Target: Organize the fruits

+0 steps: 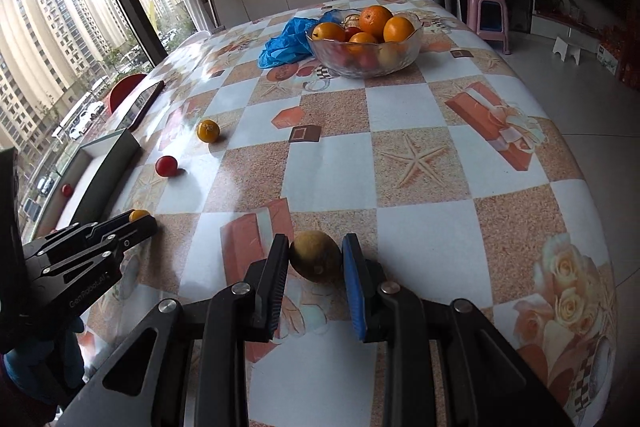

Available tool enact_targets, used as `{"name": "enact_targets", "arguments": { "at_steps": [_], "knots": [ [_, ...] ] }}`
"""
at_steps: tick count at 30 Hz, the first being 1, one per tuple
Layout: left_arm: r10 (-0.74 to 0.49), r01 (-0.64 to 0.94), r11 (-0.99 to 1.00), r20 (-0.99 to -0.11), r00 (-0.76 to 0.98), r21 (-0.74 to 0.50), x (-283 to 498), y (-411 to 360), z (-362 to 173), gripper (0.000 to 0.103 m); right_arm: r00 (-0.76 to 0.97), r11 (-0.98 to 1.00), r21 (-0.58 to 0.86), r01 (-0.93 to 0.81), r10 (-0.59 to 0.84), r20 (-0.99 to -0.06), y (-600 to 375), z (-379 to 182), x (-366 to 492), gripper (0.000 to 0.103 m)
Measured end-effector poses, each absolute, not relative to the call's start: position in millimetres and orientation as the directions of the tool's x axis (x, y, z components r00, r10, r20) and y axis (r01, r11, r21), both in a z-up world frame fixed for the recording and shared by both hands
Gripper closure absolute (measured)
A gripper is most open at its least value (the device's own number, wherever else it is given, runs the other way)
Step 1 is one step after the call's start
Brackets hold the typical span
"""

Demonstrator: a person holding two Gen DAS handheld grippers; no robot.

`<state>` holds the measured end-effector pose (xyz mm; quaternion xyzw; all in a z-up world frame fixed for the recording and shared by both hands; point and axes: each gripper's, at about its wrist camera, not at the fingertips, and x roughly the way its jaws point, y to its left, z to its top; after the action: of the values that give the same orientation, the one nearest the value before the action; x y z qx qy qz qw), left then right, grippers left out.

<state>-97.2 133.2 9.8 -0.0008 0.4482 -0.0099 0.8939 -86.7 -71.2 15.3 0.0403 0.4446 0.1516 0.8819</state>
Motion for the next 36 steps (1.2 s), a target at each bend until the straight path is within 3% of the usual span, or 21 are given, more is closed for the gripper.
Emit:
{"name": "enact_targets", "arguments": {
  "at_steps": [5,7,10,12,20,24,25,26,36],
  "knots": [
    [-0.009,0.016,1.0,-0.794,0.608,0.0,-117.9,129.2,10.1,0.081,0.581,0.96,0.145,-0.239,0.261,-0.771,-72.4,14.1,-102.3,0.068],
    [0.005,0.019,1.0,-0.791,0.612,0.021,-117.3,127.9,10.0,0.078,0.589,0.965,0.13,-0.229,0.244,-0.771,-74.2,13.2,-105.7,0.034],
    [0.038,-0.019,0.999,-0.769,0.638,0.033,-119.1,132.0,13.5,0.02,0.596,0.967,0.123,-0.222,0.234,-0.768,-77.2,13.0,-107.8,0.029],
    [0.038,-0.031,0.999,-0.742,0.669,0.023,-121.0,135.9,17.3,0.018,0.587,0.968,0.123,-0.217,0.23,-0.776,-76.9,10.4,-105.2,0.029],
    [0.012,-0.03,1.0,-0.785,0.619,-0.008,-104.0,140.4,2.6,0.018,0.583,0.979,0.044,-0.197,0.153,-0.798,-58.1,6.5,-90.5,0.019],
    [0.008,-0.027,1.0,-0.786,0.618,-0.011,-103.9,141.1,0.6,0.017,0.582,0.976,-0.007,-0.218,0.124,-0.804,-46.2,2.3,-90.8,0.007],
    [0.003,-0.028,0.999,-0.791,0.611,-0.018,-102.5,142.1,-0.5,0.008,0.564,0.974,0.003,-0.226,0.134,-0.815,-44.8,0.5,-88.3,0.0],
    [-0.003,-0.028,0.999,-0.802,0.597,-0.024,-100.0,142.9,-2.6,0.0,0.566,0.974,-0.005,-0.227,0.128,-0.815,-43.6,0.6,-87.9,0.0],
    [0.002,-0.028,0.999,-0.802,0.598,-0.019,-100.0,142.4,-4.8,0.0,0.569,0.975,-0.001,-0.223,0.129,-0.812,-44.5,0.1,-89.2,0.0]
  ]
}}
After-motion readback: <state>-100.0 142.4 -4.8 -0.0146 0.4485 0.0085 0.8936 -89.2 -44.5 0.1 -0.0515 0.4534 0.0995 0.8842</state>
